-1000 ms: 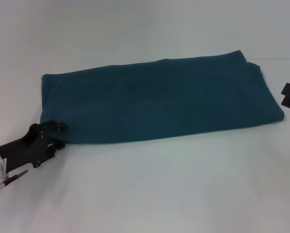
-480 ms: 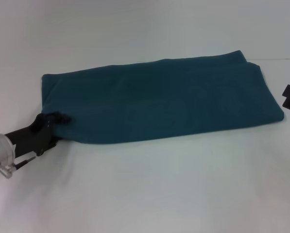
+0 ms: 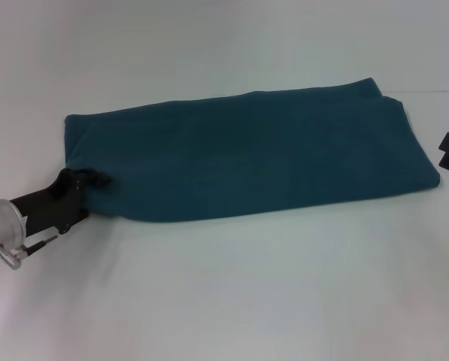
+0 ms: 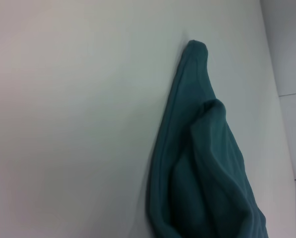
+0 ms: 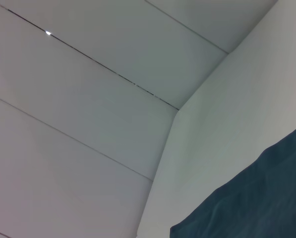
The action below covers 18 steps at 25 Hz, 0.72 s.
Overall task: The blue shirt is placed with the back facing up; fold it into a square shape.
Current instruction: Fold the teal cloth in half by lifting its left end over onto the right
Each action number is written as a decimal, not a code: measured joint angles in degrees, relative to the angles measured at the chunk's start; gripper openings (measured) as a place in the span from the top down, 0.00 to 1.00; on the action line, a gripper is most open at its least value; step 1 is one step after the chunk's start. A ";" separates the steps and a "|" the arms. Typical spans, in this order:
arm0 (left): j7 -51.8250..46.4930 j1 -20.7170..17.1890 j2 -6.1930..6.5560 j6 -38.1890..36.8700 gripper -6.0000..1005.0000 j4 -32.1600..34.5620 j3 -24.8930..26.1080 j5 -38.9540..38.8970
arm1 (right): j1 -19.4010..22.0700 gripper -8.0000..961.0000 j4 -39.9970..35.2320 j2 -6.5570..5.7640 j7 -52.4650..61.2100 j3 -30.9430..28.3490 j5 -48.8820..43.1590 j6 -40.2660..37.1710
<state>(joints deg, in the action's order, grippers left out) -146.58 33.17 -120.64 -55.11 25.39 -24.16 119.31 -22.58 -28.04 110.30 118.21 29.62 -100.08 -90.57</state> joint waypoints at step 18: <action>7.01 -0.83 -0.10 -0.79 0.99 0.71 0.24 -0.36 | 0.54 0.28 0.00 0.09 0.31 -0.12 0.16 0.10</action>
<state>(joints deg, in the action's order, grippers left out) -139.56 32.35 -120.74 -55.90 26.10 -23.92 118.94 -22.04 -28.03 110.39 118.52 29.50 -99.92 -90.48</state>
